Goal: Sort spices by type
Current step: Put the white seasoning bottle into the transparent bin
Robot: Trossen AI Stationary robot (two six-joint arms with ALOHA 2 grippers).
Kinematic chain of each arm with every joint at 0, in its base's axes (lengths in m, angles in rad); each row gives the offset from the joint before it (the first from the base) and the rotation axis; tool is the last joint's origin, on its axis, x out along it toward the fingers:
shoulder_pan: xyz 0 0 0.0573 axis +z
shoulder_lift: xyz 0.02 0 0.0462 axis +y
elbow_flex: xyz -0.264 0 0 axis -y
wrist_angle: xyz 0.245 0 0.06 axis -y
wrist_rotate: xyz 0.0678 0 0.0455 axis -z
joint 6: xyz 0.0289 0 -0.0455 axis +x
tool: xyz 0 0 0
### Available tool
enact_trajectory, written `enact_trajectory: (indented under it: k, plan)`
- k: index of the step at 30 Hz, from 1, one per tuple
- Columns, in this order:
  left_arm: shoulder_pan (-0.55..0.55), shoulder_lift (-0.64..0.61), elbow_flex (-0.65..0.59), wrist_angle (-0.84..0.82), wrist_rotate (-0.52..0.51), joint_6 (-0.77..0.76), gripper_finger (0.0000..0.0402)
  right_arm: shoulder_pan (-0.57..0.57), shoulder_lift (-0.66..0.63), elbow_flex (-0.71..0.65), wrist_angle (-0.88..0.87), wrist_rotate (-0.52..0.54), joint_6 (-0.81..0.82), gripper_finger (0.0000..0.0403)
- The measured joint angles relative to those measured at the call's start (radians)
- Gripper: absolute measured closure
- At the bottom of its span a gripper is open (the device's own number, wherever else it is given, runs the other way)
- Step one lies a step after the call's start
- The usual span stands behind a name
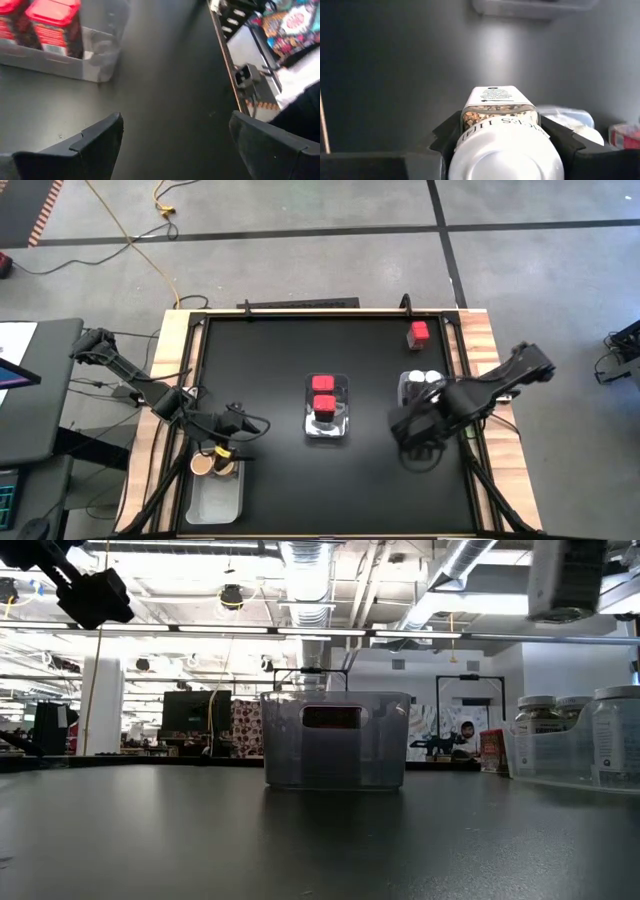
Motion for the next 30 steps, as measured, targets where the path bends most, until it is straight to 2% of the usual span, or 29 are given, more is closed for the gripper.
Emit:
enact_trajectory:
  k: [8,14,19,30]
  plan:
    - [0.0,0.0,0.0,0.003,-0.08,-0.007,0.0052,-0.042,-0.275,-0.288,0.088,0.017,0.034,0.0182]
    - [0.0,0.0,0.0,0.002,-0.086,-0.006,0.0052,-0.103,-0.399,-0.483,0.176,-0.007,-0.012,0.0182]
    - [0.0,0.0,0.0,0.002,-0.089,-0.006,0.0052,-0.153,-0.441,-0.596,0.261,-0.042,-0.087,0.0182]
    - [0.0,0.0,0.0,0.002,-0.179,0.039,0.0052,-0.306,-0.439,-0.73,0.389,-0.151,-0.241,0.0182]
